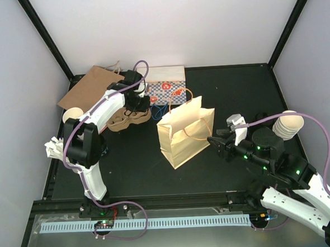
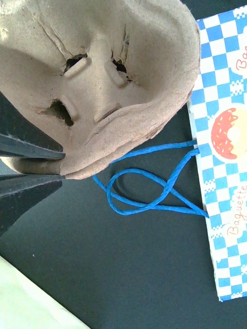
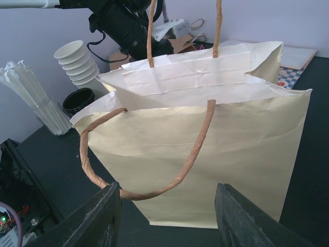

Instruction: Pack the takeout coffee

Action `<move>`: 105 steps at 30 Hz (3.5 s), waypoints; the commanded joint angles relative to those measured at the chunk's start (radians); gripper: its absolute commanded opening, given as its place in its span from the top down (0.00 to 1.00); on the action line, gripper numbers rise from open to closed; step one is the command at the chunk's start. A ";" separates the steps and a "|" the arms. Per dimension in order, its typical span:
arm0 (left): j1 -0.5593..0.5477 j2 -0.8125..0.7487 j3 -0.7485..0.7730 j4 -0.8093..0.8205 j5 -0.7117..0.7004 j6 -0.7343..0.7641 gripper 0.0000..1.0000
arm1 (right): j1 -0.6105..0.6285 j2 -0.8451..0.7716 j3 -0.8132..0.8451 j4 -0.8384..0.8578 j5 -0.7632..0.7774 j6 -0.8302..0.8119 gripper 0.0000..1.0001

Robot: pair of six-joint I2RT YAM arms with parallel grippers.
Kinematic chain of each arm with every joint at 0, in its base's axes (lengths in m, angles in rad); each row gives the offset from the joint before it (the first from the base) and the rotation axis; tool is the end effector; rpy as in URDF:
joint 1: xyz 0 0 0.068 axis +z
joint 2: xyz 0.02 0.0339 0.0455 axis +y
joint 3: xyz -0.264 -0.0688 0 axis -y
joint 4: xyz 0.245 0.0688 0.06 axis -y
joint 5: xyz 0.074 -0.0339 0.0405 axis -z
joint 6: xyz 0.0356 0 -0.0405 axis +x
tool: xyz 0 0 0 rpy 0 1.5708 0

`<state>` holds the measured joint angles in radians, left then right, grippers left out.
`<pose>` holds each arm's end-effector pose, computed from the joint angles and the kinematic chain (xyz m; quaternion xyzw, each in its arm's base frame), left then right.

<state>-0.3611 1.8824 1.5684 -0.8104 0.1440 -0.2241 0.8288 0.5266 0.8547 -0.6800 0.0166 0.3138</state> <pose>0.3721 -0.1460 0.2477 0.0825 0.9693 -0.1309 0.1912 0.0729 0.0787 0.3442 -0.2042 0.7941 0.3038 0.4852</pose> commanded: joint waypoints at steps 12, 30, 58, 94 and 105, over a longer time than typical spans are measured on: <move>0.004 -0.044 -0.001 0.010 -0.013 -0.008 0.94 | -0.001 -0.011 -0.011 0.012 -0.009 0.007 0.48; 0.000 -0.006 -0.002 -0.003 -0.026 0.026 0.69 | -0.002 -0.010 -0.011 0.014 -0.014 0.006 0.48; -0.010 0.032 0.008 -0.013 -0.067 0.050 0.67 | -0.001 0.002 -0.005 0.022 -0.017 0.002 0.48; -0.021 0.072 0.042 -0.033 -0.031 0.063 0.79 | -0.002 -0.002 -0.011 0.017 -0.016 0.007 0.48; -0.021 0.044 0.049 -0.046 -0.065 0.058 0.98 | -0.001 0.002 -0.012 0.017 -0.016 0.007 0.48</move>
<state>-0.3771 1.9408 1.5803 -0.8272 0.0971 -0.1654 0.8288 0.5293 0.8497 -0.6796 0.0006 0.3157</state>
